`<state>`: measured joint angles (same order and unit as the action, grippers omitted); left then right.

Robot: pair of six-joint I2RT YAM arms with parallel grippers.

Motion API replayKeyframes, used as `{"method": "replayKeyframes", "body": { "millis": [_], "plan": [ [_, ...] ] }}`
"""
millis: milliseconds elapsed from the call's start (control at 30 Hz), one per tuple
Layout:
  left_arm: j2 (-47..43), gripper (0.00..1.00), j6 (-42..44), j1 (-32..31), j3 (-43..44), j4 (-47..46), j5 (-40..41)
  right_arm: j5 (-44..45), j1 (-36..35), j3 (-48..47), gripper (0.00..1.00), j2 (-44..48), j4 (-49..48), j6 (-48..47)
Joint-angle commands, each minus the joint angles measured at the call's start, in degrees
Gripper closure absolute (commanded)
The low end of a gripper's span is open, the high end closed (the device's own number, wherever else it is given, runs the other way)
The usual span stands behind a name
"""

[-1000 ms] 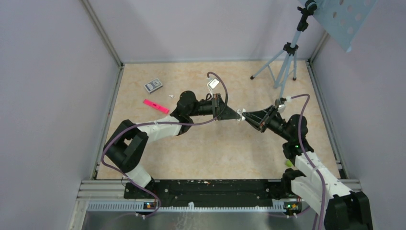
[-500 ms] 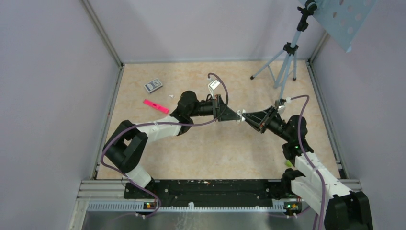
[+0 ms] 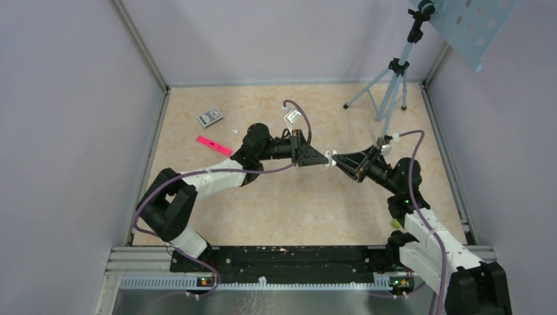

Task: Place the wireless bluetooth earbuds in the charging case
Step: Insert the right earbud into the right side groove of the charging case.

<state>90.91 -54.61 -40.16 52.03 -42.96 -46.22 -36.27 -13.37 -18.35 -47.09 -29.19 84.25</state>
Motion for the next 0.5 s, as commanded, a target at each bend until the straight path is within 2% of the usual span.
{"method": "replayKeyframes", "body": {
  "millis": [0, 233, 467],
  "plan": [
    [-2.4, 0.69, 3.2, -0.1, 1.1, 2.4, 1.0, -0.3, -0.7, -0.8, 1.0, 1.0, -4.2, 0.9],
    [-2.9, 0.57, 4.3, -0.1, 1.7, 4.0, 1.6, -0.4, -0.7, -0.8, 1.0, 1.0, -4.3, 0.9],
    [-3.4, 0.5, 5.7, -0.2, 2.5, 6.4, 2.4, -0.4, -0.7, -0.8, 1.0, 1.0, -4.3, 0.8]
  ]
}}
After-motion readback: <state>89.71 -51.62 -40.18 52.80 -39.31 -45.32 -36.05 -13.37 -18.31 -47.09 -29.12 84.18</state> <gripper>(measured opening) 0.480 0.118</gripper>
